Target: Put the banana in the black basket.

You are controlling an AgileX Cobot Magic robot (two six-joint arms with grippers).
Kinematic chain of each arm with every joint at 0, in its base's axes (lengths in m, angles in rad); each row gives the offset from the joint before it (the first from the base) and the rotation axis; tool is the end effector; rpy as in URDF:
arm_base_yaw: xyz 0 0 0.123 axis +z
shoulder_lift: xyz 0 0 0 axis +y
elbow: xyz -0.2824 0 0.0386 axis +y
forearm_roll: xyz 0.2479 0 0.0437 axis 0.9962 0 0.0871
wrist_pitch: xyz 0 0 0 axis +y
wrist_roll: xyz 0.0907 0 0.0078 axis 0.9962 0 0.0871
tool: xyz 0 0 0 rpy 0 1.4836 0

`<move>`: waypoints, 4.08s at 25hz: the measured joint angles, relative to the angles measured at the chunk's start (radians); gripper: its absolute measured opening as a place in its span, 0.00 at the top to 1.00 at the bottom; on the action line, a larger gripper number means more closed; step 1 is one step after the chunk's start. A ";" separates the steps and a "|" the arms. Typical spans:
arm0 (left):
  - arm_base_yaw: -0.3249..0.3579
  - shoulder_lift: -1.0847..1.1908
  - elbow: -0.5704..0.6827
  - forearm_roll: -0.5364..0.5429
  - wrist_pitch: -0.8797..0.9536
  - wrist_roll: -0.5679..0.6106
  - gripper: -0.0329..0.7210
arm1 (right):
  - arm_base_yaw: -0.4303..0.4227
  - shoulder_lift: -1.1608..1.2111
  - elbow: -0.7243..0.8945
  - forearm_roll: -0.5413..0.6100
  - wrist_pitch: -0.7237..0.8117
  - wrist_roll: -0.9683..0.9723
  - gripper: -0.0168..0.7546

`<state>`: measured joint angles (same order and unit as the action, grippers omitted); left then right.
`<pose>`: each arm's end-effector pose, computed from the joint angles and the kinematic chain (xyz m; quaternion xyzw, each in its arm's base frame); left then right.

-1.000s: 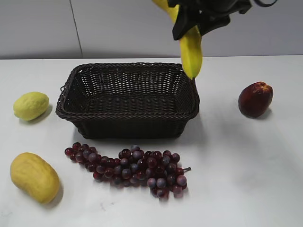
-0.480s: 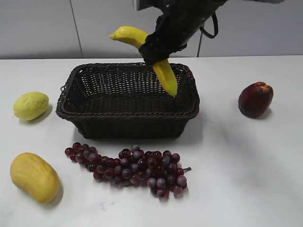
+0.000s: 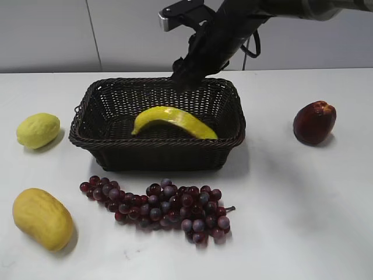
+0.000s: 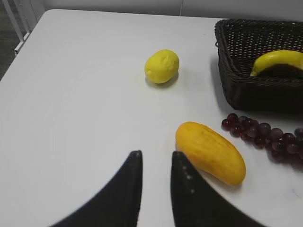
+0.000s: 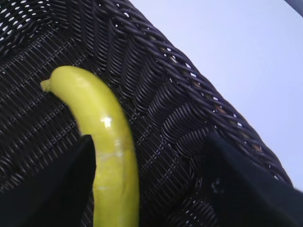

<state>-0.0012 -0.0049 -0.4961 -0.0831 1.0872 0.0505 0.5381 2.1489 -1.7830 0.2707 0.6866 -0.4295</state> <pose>-0.0064 -0.0067 0.2742 0.0244 0.8587 -0.0289 0.5110 0.4094 0.2624 0.2176 -0.3743 0.8717 0.1286 0.2889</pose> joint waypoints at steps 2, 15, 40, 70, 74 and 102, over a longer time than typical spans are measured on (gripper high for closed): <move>0.000 0.000 0.000 0.000 0.000 0.000 0.69 | 0.000 0.000 -0.023 0.000 0.044 0.000 0.21; 0.000 0.000 0.000 0.000 0.000 0.000 0.69 | 0.000 -0.220 -0.115 -0.165 0.419 0.202 0.18; 0.000 0.000 0.000 0.000 0.000 0.000 0.69 | 0.000 -1.084 0.701 -0.279 0.504 0.505 0.21; 0.000 0.000 0.000 0.000 0.000 0.000 0.69 | -0.450 -2.076 1.157 -0.277 0.451 0.471 0.21; 0.000 0.000 0.000 0.000 0.000 0.000 0.69 | -0.465 -2.126 1.224 -0.244 0.415 0.436 0.21; 0.000 0.000 0.000 0.000 0.000 0.000 0.69 | -0.512 -2.155 1.287 -0.190 0.365 0.422 0.24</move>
<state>-0.0012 -0.0049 -0.4961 -0.0831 1.0872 0.0505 0.0258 -0.0063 -0.4964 0.0805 1.0515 -0.0075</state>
